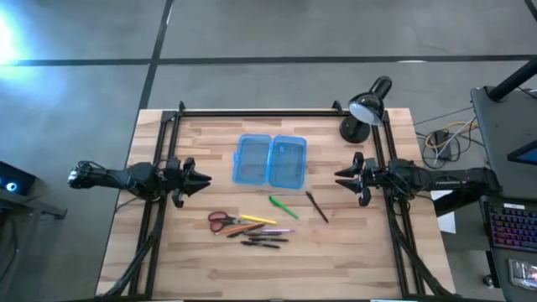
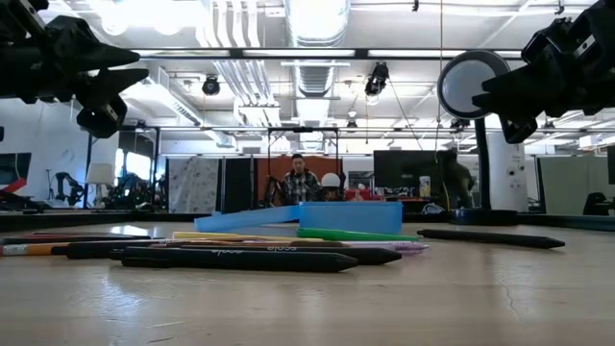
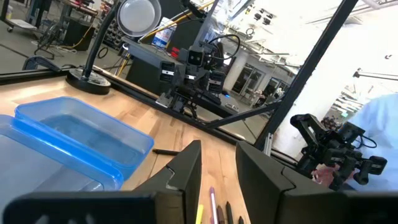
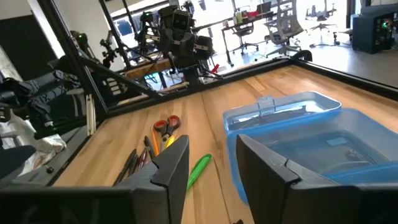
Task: Pick & place school supplies into a supply box
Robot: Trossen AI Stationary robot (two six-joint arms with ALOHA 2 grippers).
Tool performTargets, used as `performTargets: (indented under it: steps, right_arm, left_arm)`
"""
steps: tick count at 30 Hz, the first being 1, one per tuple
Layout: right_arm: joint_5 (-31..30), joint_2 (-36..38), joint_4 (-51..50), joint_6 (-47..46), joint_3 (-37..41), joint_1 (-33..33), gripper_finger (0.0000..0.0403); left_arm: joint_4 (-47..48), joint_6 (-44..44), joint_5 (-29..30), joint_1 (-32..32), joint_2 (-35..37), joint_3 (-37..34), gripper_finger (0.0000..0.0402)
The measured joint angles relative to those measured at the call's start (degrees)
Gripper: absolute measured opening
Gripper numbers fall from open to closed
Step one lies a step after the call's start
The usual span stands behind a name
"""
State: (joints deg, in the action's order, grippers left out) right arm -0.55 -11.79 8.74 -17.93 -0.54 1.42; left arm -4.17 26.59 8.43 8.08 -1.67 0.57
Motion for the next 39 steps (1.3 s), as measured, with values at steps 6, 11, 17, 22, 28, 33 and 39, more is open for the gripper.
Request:
performTargets:
  steps: [6,11,17,22,28,33,39]
  right_arm:
    - [-0.2,0.0,0.6,0.2,0.0,0.0,0.0123]
    - [-9.1,-0.9,8.6,-0.6,0.0,0.0,0.0123]
    - [-17.0,-3.6,9.4,-15.6,0.0,0.0,0.0123]
    - [-17.7,-10.3,11.5,-23.8,0.0,0.0,0.0123]
    - [-22.1,-19.4,16.2,-23.9,0.0,0.0,0.0123]
    - [-33.9,-22.2,26.7,-36.0,0.0,0.2,0.0123]
    - [-29.2,-25.0,33.3,-39.7,0.0,0.2,0.0123]
  left_arm:
    - [0.0,0.0,0.0,0.0,0.0,0.0,0.0084]
    - [0.0,0.0,0.0,0.0,0.0,0.0,0.0084]
    - [0.2,0.0,0.0,0.0,0.0,0.0,0.0084]
    - [0.3,0.0,0.0,0.0,0.0,0.0,0.0084]
    - [0.3,0.0,0.0,0.0,0.0,0.0,0.0084]
    - [0.4,-0.1,0.0,0.0,0.0,0.0,0.0084]
    - [0.5,-2.5,0.0,0.0,0.0,0.0,0.0084]
